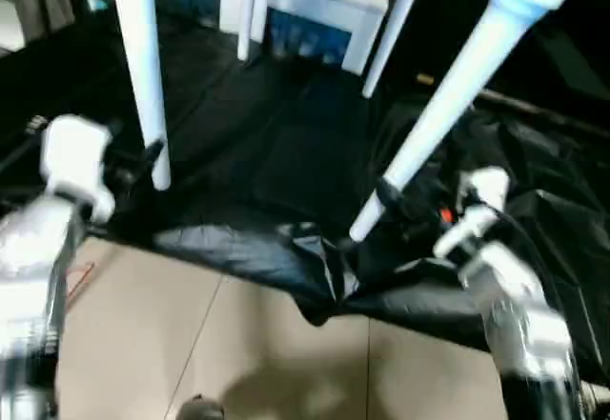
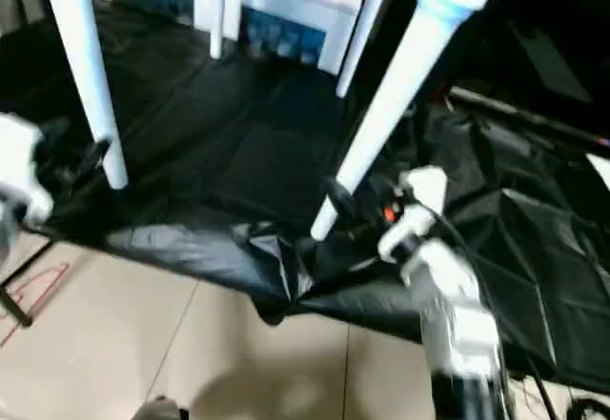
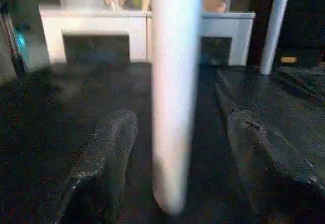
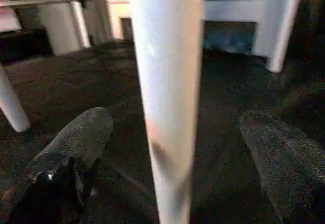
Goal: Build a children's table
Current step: Flip table
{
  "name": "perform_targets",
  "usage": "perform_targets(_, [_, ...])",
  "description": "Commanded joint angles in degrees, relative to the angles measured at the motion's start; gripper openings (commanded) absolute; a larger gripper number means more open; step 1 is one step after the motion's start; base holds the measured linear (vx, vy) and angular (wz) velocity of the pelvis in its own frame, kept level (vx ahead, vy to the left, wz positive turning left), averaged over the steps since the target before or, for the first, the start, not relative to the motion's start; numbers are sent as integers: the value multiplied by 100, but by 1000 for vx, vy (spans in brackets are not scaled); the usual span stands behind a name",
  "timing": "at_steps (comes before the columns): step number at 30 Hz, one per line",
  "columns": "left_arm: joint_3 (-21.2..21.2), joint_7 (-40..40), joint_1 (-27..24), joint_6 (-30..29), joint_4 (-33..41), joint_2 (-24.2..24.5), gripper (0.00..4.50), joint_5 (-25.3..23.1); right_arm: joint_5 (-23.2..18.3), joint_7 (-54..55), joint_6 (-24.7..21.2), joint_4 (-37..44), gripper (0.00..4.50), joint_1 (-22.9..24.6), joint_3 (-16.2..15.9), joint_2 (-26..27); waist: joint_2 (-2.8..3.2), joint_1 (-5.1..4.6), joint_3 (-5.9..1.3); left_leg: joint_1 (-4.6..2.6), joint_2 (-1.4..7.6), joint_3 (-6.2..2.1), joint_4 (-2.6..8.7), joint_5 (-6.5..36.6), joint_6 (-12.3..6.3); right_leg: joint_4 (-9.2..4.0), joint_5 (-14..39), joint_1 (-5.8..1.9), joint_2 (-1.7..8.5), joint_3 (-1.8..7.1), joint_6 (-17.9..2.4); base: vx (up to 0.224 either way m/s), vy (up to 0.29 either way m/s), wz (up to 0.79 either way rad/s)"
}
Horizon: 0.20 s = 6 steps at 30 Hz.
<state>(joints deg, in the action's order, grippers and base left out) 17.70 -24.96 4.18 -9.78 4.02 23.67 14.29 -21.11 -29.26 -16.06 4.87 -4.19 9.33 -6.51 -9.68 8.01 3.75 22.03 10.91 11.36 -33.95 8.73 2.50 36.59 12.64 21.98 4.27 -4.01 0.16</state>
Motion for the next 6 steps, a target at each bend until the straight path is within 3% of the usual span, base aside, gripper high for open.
perform_targets(1, [-360, 388, -549, -530, 860, -311, 327, -202, 339, 251, -190, 494, 450, 320, -78, -130, 297, -44, -273, -236, 374, -263, 570, 3036, 766, -588, 1959, -4, 462, 319, -632, 0, 0, 0])
perform_targets(2, [-445, 508, -668, -559, 970, -355, 327, -399, 412, 296, -203, 538, 450, 380, -116, -145, 266, -56, -255, -212, 380, -264, 579, 3088, 764, -616, 2015, -14, 456, 320, -594, 0, 0, 0])
perform_targets(3, [-569, 782, -807, -707, 1106, -459, 327, -768, 449, 346, -288, 587, 450, 452, -168, -149, 304, -51, -239, -314, 344, -257, 531, 3354, 727, -729, 2646, 67, 479, 335, -413, 0, 0, 0])
perform_targets(4, [-588, 870, -831, -772, 1135, -497, 327, -860, 439, 355, -324, 599, 450, 468, -179, -146, 290, -77, -225, -307, 338, -269, 529, 3400, 719, -759, 2818, 71, 476, 336, -349, 0, 0, 0])
perform_targets(5, [-635, 981, -961, -607, 1252, -634, 327, -919, 481, 406, -316, 604, 450, 498, -215, -122, 350, -71, -206, -321, 325, -306, 522, 3510, 716, -812, 3154, 78, 489, 320, -239, 0, 0, 0])
perform_targets(6, [-654, 1180, -1099, -529, 1381, -799, 327, -1010, 501, 473, -303, 626, 450, 544, -265, -95, 329, -109, -185, -291, 341, -351, 534, 3618, 725, -848, 3334, 35, 509, 283, -196, 0, 0, 0])
